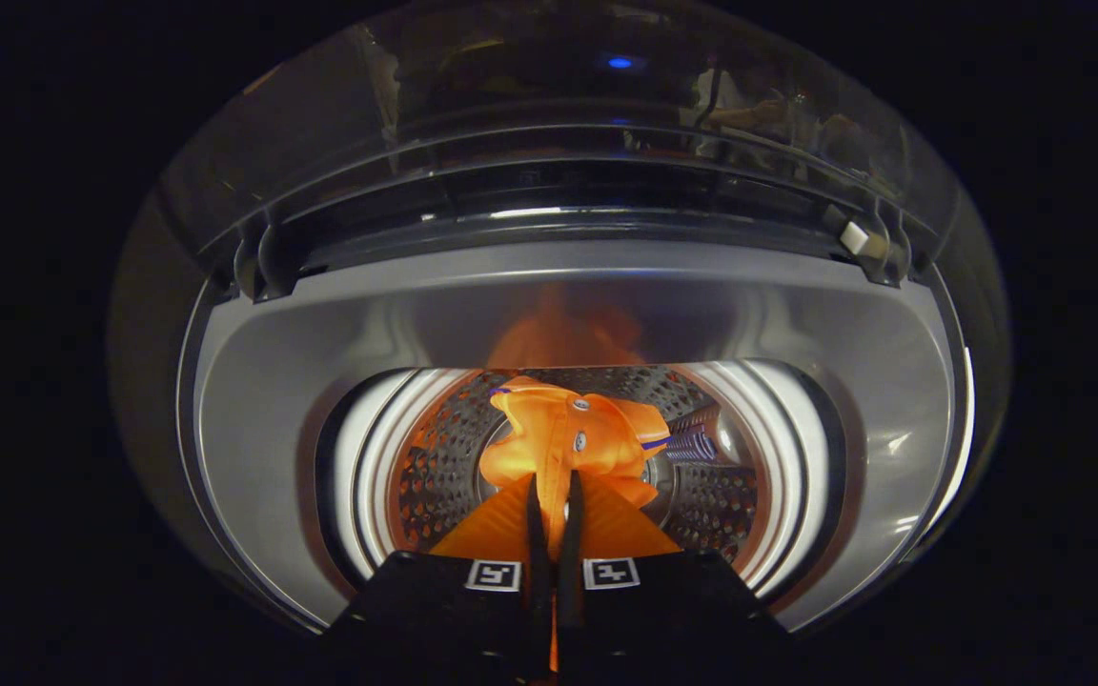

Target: Put the clothes into the washing machine and then close the washing machine lid.

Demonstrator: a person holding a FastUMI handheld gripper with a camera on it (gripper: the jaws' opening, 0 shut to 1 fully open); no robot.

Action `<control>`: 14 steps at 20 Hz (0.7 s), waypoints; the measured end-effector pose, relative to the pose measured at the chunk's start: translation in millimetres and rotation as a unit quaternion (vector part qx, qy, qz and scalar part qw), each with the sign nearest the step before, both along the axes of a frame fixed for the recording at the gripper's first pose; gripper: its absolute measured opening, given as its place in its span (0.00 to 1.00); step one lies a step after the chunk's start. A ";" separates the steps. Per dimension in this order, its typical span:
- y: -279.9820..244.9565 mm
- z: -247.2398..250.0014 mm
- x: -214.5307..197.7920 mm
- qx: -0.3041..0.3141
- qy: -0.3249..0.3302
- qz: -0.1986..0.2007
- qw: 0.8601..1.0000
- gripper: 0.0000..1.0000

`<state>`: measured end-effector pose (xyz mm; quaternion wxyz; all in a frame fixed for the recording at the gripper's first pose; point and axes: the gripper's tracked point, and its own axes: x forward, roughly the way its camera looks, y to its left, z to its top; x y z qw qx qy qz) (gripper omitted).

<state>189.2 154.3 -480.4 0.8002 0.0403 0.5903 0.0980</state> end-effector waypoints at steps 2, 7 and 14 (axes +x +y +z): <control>-4.8 2.5 -2.9 -0.012 0.004 0.007 1.000 0.19; -5.9 0.3 -10.3 -0.008 0.014 0.005 1.000 0.84; -4.4 10.0 -10.4 0.001 -0.008 -0.002 1.000 0.99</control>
